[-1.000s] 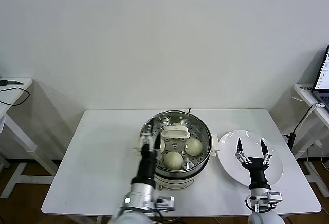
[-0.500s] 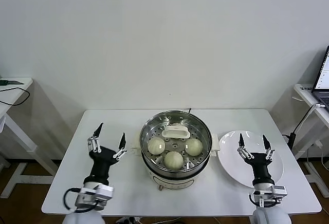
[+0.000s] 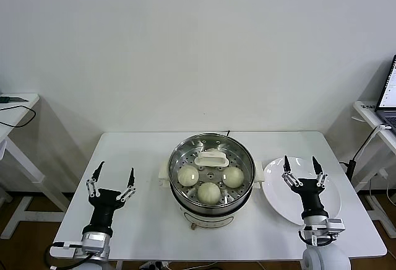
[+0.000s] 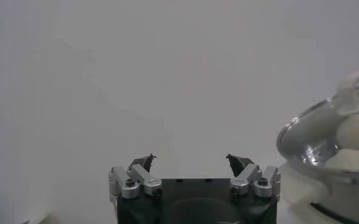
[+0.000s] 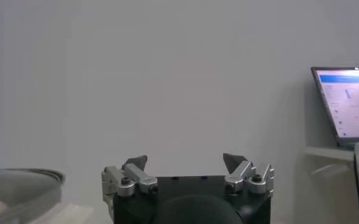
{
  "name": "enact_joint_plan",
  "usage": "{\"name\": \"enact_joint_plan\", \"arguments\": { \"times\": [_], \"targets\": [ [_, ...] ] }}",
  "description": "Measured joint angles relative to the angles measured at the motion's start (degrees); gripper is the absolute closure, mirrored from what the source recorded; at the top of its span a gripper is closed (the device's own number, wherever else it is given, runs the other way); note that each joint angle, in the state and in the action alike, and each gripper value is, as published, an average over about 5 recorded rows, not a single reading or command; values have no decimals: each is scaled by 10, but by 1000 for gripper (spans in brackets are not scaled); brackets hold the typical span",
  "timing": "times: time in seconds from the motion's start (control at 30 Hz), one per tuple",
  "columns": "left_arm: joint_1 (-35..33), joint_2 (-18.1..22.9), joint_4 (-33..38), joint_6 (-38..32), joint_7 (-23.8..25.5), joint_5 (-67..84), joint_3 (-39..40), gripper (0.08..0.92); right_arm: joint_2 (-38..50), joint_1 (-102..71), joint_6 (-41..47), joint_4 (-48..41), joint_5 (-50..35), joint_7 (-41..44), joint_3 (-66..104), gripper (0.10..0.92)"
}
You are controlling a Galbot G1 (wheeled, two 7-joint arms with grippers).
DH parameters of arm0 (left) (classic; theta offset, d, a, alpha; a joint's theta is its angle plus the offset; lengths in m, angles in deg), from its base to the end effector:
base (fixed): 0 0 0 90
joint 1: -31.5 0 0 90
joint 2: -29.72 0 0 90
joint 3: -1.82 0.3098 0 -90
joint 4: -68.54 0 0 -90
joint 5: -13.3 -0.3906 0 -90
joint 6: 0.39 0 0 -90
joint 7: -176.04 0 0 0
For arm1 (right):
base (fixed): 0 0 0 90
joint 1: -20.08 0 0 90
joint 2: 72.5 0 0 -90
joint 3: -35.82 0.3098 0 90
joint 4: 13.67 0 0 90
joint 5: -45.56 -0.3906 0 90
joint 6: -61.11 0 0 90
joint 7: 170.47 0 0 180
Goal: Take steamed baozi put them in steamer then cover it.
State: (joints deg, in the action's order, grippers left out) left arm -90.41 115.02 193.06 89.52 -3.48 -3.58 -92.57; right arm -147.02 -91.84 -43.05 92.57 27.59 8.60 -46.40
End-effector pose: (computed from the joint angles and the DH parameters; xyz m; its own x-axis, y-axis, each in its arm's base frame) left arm 0.2269 0.0318 -0.2427 -0.9988 -0.0081 -0.0477 -0.0263 0.9188 0.3937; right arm 0.2776 -0.1025 -0.3055 -0.9825 0.0692 -0.1730 0.0676 0.9976 0.0152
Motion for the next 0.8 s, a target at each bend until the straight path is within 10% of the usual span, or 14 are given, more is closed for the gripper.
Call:
{"name": "enact_joint_plan", "arguments": {
  "times": [0.8],
  "targets": [
    [-14,1,-3,-35,0,61,-20,177,-9,-25,25,34,9,2,3,203]
  ]
}}
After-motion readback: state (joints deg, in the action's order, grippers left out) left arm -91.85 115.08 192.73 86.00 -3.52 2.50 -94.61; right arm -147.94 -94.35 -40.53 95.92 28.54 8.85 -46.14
